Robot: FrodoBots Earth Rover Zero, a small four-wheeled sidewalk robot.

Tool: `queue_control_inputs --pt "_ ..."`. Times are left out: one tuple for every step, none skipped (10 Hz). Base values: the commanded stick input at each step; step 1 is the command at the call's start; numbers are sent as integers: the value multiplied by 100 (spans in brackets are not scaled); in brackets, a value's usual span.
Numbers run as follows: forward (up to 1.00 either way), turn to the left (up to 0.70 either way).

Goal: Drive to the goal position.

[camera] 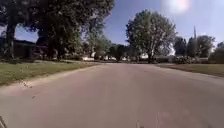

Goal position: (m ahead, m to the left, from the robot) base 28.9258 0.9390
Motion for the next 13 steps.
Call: queue_control_inputs --pt "70 0" --pt "70 0" --pt "70 0" --pt "70 0" --pt "70 0" --pt "70 0" --pt "70 0" --pt "70 0" --pt "70 0" --pt "70 0" --pt "70 0" --pt "70 0" --pt "70 0"
